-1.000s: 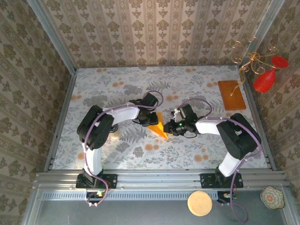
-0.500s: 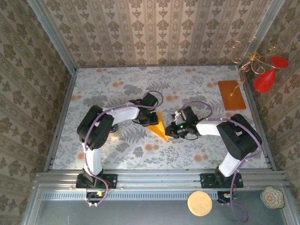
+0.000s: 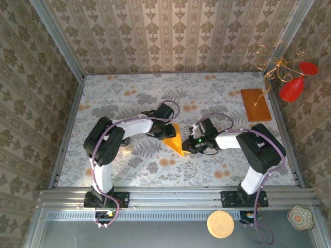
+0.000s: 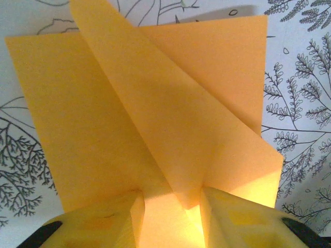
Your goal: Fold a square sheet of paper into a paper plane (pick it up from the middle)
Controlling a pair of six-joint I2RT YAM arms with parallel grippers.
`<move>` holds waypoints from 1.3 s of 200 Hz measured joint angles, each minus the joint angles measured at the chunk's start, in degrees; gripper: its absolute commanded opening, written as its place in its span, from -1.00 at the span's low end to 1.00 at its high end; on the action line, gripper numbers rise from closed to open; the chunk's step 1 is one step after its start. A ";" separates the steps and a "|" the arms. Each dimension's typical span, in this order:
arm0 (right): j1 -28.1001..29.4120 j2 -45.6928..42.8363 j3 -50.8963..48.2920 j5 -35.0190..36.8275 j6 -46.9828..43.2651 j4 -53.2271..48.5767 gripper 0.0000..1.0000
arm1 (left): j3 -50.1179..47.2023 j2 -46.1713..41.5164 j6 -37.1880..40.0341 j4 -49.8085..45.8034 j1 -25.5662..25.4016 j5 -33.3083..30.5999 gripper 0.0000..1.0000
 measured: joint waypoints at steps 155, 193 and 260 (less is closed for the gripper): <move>-0.48 1.60 2.29 -1.40 -0.72 -3.50 -0.75 | -1.86 -6.12 -0.52 3.02 0.22 3.08 -0.57; -0.48 1.79 2.80 -1.42 -1.27 -4.48 -0.75 | -2.32 -5.35 -0.85 5.53 -0.11 6.73 -0.74; -0.48 2.16 3.63 -1.57 -1.57 -5.86 -0.72 | -2.67 -1.88 -0.90 7.65 -0.04 9.73 -0.88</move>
